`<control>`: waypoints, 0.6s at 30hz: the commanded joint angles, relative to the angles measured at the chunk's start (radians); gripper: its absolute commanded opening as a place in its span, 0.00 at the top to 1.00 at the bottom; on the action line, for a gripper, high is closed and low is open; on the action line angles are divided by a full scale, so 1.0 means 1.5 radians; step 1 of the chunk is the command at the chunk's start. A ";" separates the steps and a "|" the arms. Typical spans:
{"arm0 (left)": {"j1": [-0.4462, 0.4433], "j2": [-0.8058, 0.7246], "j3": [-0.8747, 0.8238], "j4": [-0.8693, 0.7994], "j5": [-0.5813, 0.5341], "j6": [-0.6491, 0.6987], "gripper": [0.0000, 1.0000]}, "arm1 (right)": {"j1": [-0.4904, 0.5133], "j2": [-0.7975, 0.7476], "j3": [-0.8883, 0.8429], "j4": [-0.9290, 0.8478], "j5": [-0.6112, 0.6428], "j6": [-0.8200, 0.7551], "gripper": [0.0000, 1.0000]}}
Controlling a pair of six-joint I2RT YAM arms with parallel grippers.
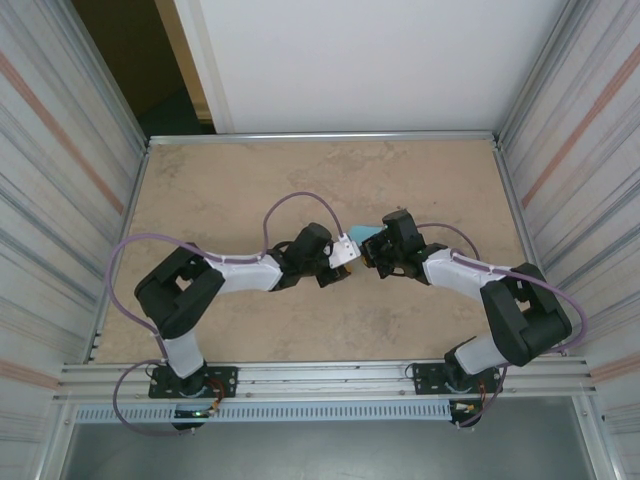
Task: Fold a paper plane with a square sheet of paper (pick it up from the middle)
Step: Fold the wing for the fifth time at the center of the table.
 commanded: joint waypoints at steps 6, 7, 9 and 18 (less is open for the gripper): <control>0.000 0.024 -0.010 0.014 -0.005 0.020 0.66 | -0.009 0.011 0.021 -0.016 -0.012 0.012 1.00; 0.000 0.024 -0.010 0.011 -0.004 0.020 0.68 | -0.009 0.012 0.021 -0.016 -0.012 0.013 1.00; 0.001 0.023 -0.009 0.007 0.005 0.020 0.71 | -0.010 0.014 0.021 -0.017 -0.015 0.013 1.00; 0.011 0.028 -0.011 0.004 0.037 0.002 0.86 | -0.014 0.017 0.025 -0.038 -0.030 0.010 0.72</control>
